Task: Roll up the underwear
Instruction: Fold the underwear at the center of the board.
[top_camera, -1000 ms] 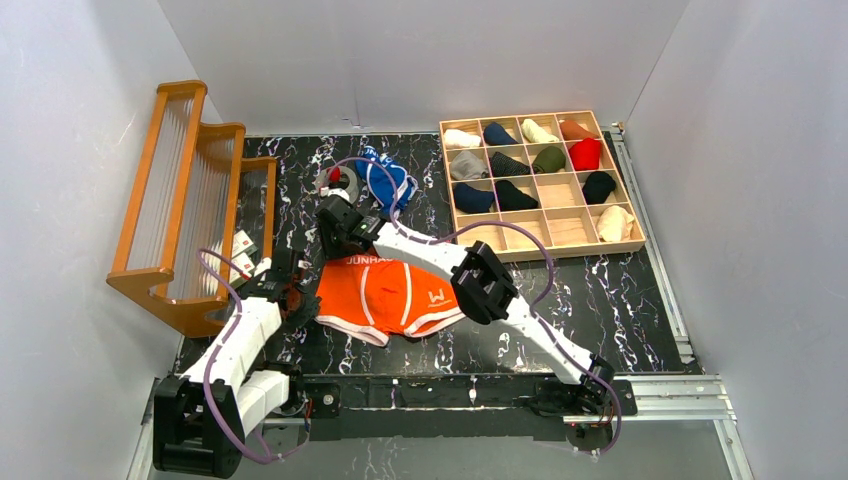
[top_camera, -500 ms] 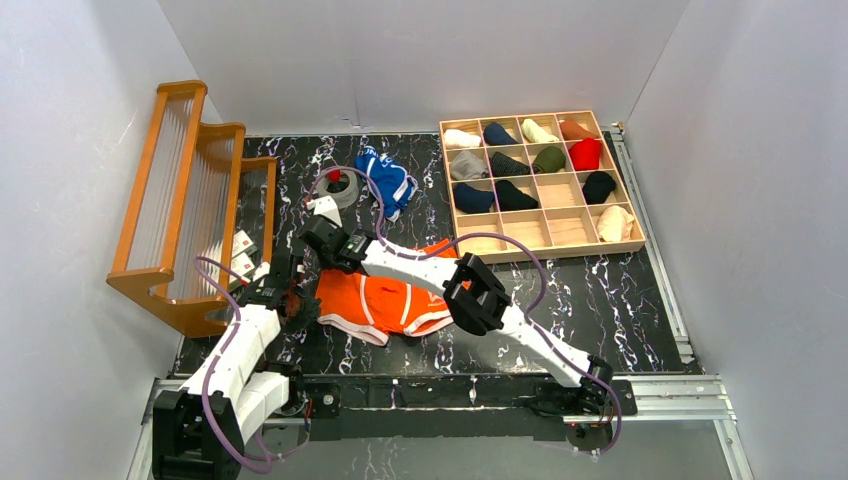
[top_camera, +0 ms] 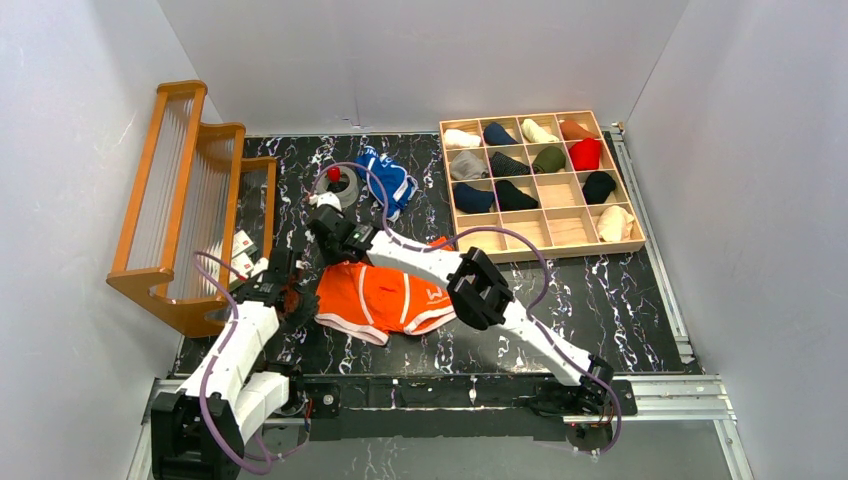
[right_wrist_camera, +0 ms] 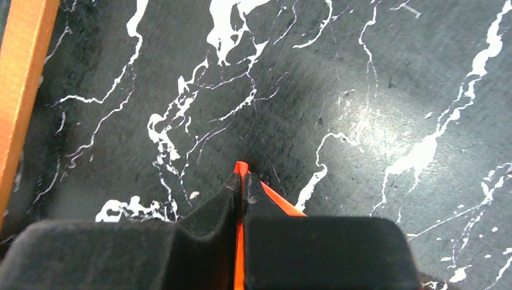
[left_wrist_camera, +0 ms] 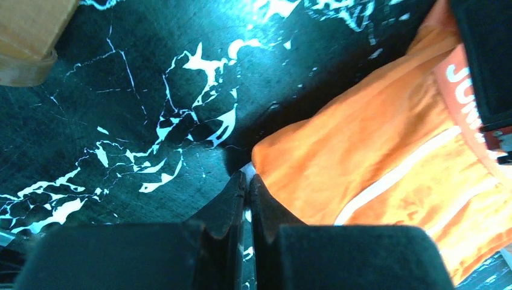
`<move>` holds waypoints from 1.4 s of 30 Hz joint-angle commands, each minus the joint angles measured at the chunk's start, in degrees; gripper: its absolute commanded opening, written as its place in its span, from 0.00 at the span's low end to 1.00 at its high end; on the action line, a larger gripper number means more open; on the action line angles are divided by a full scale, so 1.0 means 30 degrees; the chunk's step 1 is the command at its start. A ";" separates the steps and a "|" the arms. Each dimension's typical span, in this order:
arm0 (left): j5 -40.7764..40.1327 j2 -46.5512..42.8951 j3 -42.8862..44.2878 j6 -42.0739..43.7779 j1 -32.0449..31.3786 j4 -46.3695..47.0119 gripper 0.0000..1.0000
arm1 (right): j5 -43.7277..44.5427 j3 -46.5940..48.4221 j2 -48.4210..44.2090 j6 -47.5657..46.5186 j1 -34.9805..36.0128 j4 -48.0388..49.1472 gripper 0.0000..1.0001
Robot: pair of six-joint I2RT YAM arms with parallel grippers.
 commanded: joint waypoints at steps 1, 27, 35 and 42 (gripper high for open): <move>-0.1129 -0.0323 0.2149 0.0638 0.0116 -0.1624 0.00 | -0.4652 -0.0189 -0.2302 0.1002 -0.1448 -0.0066 0.07; 0.8828 0.1449 0.5626 0.4146 -0.2997 0.4296 0.00 | -1.5559 -1.2270 -0.9577 0.4224 -0.7949 0.5179 0.06; 0.7355 0.4353 0.5700 0.2016 -0.8515 0.7635 0.00 | -1.6577 -1.7644 -1.2452 0.3629 -1.0130 0.7038 0.08; 0.6573 0.6004 0.5687 0.1730 -1.0220 0.8695 0.00 | -1.6209 -1.8464 -1.2685 0.2492 -1.0542 0.6522 0.12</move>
